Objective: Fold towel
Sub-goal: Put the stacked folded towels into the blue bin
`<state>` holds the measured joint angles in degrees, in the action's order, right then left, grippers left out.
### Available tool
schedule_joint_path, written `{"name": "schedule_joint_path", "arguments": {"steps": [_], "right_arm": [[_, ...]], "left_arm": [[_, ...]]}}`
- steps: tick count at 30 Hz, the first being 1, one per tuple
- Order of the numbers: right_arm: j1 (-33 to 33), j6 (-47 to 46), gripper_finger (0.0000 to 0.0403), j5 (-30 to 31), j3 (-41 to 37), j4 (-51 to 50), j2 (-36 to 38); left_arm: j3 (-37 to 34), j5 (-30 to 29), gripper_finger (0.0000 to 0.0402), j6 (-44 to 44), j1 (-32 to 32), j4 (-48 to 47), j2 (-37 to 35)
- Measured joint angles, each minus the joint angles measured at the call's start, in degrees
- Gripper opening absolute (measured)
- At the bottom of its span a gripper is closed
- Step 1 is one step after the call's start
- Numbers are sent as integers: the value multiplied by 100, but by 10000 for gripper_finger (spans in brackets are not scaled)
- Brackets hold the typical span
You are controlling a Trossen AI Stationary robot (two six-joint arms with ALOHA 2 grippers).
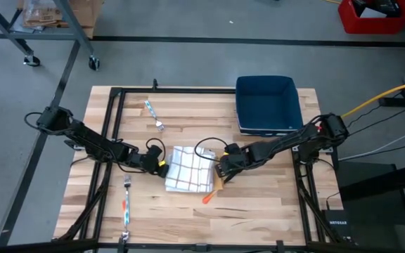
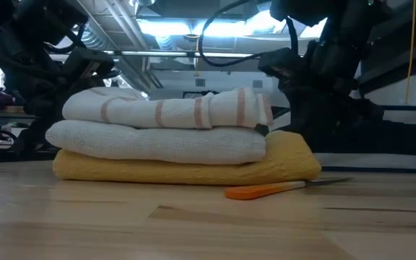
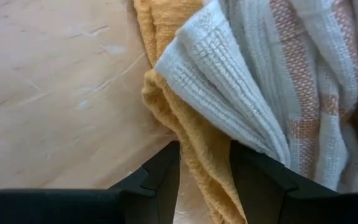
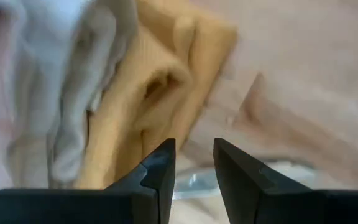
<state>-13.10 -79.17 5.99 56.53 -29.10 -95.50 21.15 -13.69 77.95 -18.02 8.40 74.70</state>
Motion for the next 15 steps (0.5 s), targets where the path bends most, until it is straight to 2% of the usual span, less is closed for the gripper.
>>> {"name": "schedule_joint_path", "arguments": {"steps": [5, 11, 15], "right_arm": [[-42, 243, 113, -618, 0, 252, 227], [-183, 309, 113, -554, 0, 597, 528], [-321, 305, 113, -490, 0, 656, 603]], "left_arm": [[0, 113, 131, -58, 0, 11, -11], [0, 276, 131, -210, 0, -29, -31], [-2, 778, 131, -743, 52, -78, -143]]}}
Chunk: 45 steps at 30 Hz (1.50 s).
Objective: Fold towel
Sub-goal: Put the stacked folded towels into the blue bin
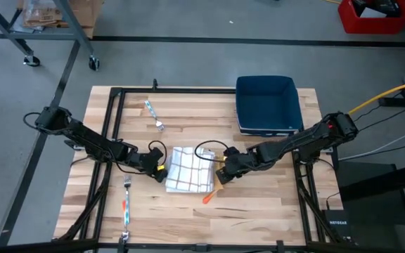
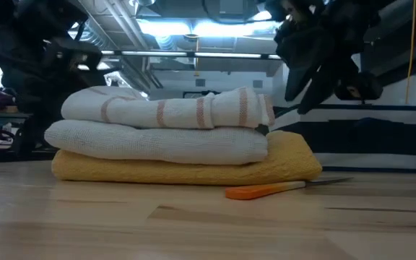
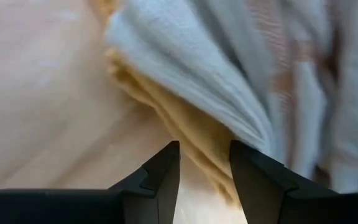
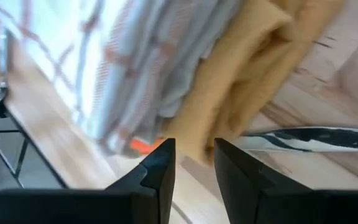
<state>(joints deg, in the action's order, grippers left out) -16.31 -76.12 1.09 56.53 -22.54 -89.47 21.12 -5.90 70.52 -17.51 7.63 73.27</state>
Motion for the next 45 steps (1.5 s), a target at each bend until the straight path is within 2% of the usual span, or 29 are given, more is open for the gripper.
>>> {"name": "schedule_joint_path", "arguments": {"steps": [5, 11, 15, 17, 22, 25, 29, 39, 45], "right_arm": [[-71, 48, 113, 254, 0, 656, 2], [-55, 587, 113, 371, 4, 1629, 2], [-55, 647, 113, 849, 4, 1667, 2], [-55, 656, 113, 1034, 4, 1656, -7], [-55, 742, 113, 1327, 4, 1630, -143], [-55, 741, 113, 1402, 4, 1561, -267], [-55, 737, 113, 1464, 9, 1528, -465], [-55, 564, 113, 1372, 13, 1198, -1306], [-55, 439, 113, 1210, 28, 1400, -1724]], "left_arm": [[0, 602, 131, -544, 190, -356, -481], [0, 1494, 131, -1049, 447, -1071, -1481], [0, 1928, 131, -1130, 473, -809, -2178], [0, 1757, 131, -1114, 473, -445, -2458], [2, 458, 131, -1114, 474, 212, -2641], [2, -99, 131, -1013, 474, 185, -2407], [2, -385, 131, -645, 435, 299, -1812], [2, -460, 131, -281, 451, 550, -139], [23, -490, 131, 20, 403, 757, 674]]}}
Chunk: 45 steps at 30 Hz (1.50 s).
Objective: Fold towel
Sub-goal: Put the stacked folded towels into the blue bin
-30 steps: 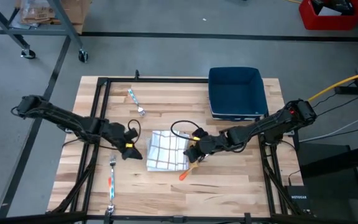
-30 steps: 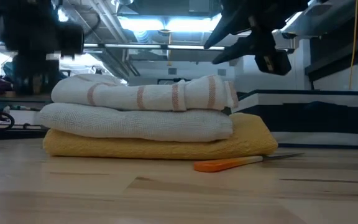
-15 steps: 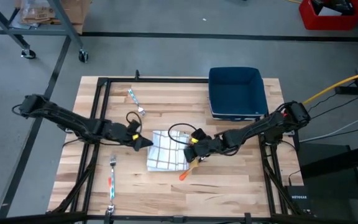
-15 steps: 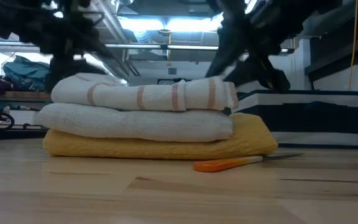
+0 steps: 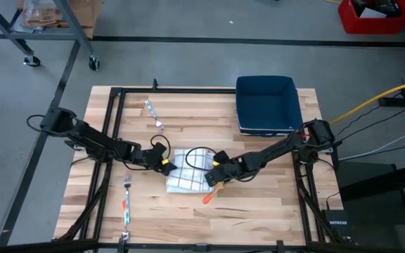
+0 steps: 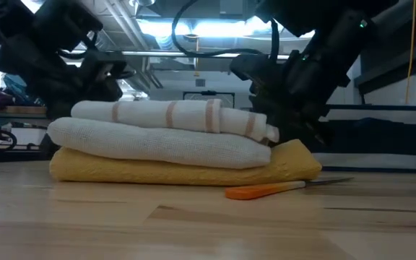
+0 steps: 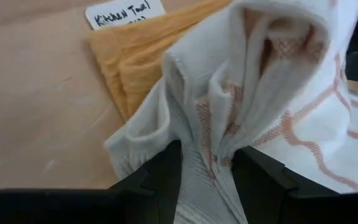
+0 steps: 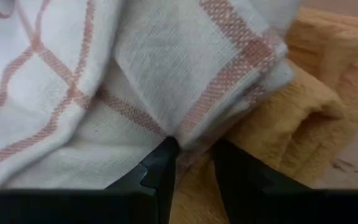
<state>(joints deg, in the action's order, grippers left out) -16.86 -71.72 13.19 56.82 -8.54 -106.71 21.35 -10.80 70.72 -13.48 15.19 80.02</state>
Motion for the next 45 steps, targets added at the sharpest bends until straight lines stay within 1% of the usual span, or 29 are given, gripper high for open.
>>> {"name": "schedule_joint_path", "arguments": {"steps": [4, 7, 9, 12, 15, 20, 22, 24, 27, 32, 36, 39, 45], "right_arm": [[0, 0, 113, -17, -2, -8, -53], [1, 2, 113, -21, -4, -14, -9], [2, 17, 113, -41, -11, -31, 74], [4, 262, 113, -130, -35, -144, 307], [0, 454, 113, -125, -44, -368, 673], [0, 472, 113, -104, -42, -1225, 1209], [0, 474, 113, -239, -41, -1621, 1378], [-2, 472, 113, -421, -39, -1989, 1492], [-2, 459, 113, -654, -39, -2323, 1521], [-2, 457, 113, -995, -31, -2333, 1484], [-2, 455, 113, -997, -28, -2319, 1470], [0, 455, 113, -1001, -28, -2312, 1464], [0, 456, 113, -1131, -28, -2299, 1464]], "left_arm": [[-1, -36, 131, -14, -52, 257, 315], [-4, -35, 131, -39, -70, 265, 298], [-14, 36, 131, -83, -65, 226, 133], [-26, 241, 131, -359, -13, 95, -285], [-33, 382, 131, -553, 90, -24, -866], [-33, 360, 131, -668, 157, -767, -1812], [-31, 413, 131, -669, 143, -1126, -2125], [-31, 588, 131, -663, 143, -1466, -2398], [-31, 752, 131, -628, 141, -1872, -2645], [-27, 765, 131, -678, 134, -2212, -2699], [-27, 766, 141, -871, 134, -2352, -2700], [-27, 765, 161, -961, 134, -2479, -2674], [-25, 763, 210, -821, 117, -2605, -2423]]}}
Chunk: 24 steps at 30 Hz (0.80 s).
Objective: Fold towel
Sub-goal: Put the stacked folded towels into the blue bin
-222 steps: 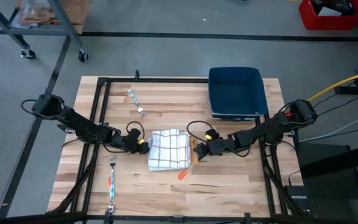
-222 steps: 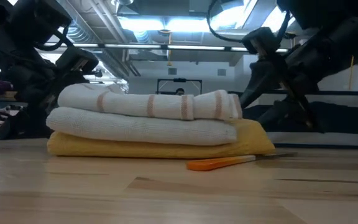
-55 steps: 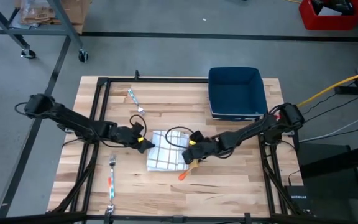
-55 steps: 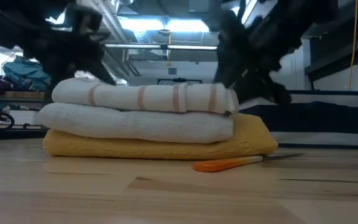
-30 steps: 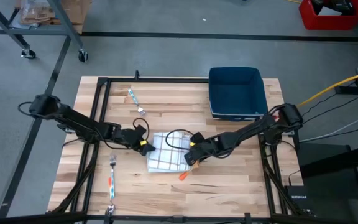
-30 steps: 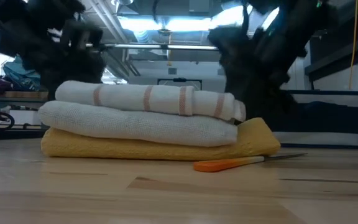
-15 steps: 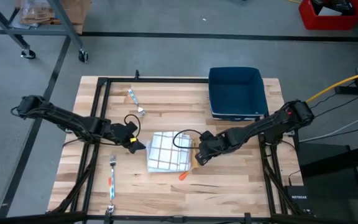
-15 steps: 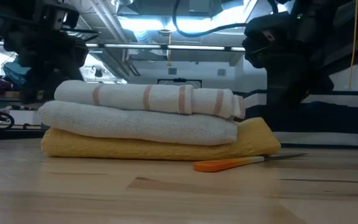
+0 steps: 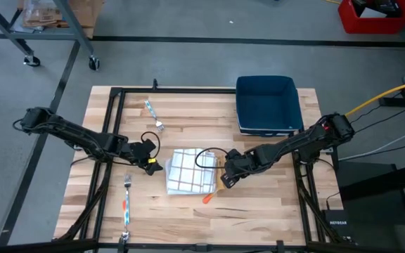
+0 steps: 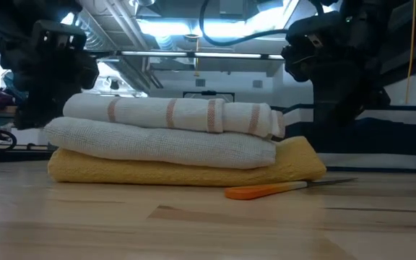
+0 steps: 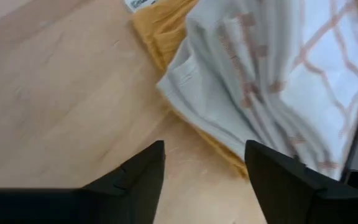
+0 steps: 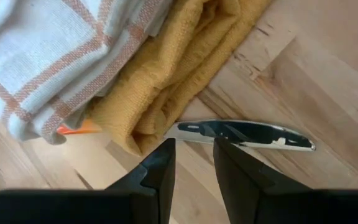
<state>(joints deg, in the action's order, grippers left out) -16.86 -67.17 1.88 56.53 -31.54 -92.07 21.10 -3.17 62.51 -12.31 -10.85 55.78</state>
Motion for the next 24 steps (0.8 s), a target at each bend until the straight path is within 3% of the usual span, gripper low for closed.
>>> {"name": "schedule_joint_path", "arguments": {"steps": [8, 15, 24], "right_arm": [[0, -1, 113, -162, 2, 37, -427], [11, -31, 113, -991, 37, 411, -1175], [116, -152, 113, -1027, 23, 344, -957]], "left_arm": [[0, 16, 237, 335, -100, -22, 306], [0, 16, 237, 324, -251, -26, 333], [0, 16, 237, 350, -399, -30, 333]]}}
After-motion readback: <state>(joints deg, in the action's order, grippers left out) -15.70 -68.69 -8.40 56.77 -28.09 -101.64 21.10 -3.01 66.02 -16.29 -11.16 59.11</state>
